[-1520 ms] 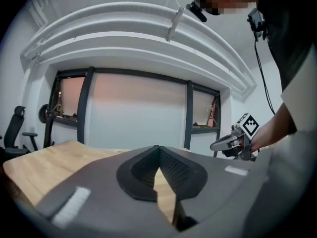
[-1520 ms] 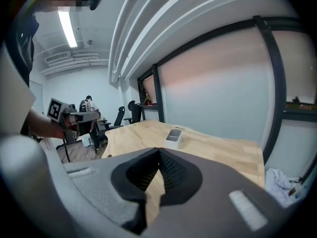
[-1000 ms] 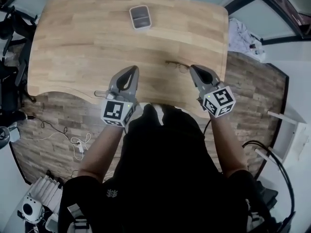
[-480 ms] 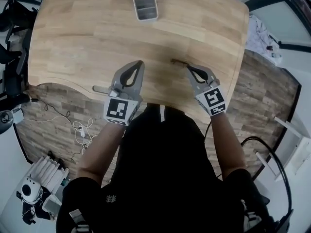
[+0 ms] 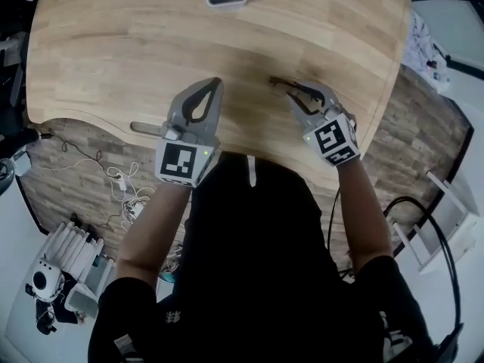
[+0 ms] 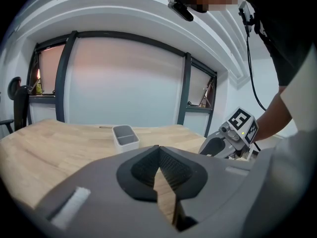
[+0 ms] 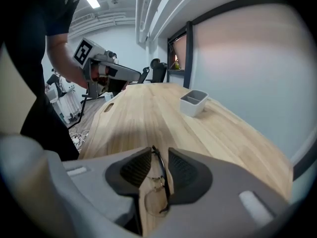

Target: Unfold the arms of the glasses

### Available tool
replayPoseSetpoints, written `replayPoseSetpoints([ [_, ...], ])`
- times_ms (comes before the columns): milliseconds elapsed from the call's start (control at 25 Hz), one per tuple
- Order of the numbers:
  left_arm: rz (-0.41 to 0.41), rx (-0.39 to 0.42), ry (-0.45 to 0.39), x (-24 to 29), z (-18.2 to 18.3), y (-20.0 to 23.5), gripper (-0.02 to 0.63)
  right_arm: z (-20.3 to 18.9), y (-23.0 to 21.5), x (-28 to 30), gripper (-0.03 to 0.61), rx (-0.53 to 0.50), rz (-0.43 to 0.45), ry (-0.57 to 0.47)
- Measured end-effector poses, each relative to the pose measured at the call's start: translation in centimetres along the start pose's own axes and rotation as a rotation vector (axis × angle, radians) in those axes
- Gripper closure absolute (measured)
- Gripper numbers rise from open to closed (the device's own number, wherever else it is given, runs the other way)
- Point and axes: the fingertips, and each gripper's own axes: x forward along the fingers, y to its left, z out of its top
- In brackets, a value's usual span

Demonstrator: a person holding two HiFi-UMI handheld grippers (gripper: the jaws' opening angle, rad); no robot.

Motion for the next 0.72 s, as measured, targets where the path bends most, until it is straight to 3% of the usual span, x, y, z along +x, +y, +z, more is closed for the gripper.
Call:
replayPoseSetpoints([
  [560,0.084,-0.046,0.049,-0.4,-2.7,2.4,0.609,-2.6,0.4,5.0,0.474,-0.132,0.124,0.146],
  [720,0.096,-0.050,0.064,-0.8,-3.4,2.6,0.609,-2.6,0.3,5.3,0.528,-0.166,0.134,0.167],
])
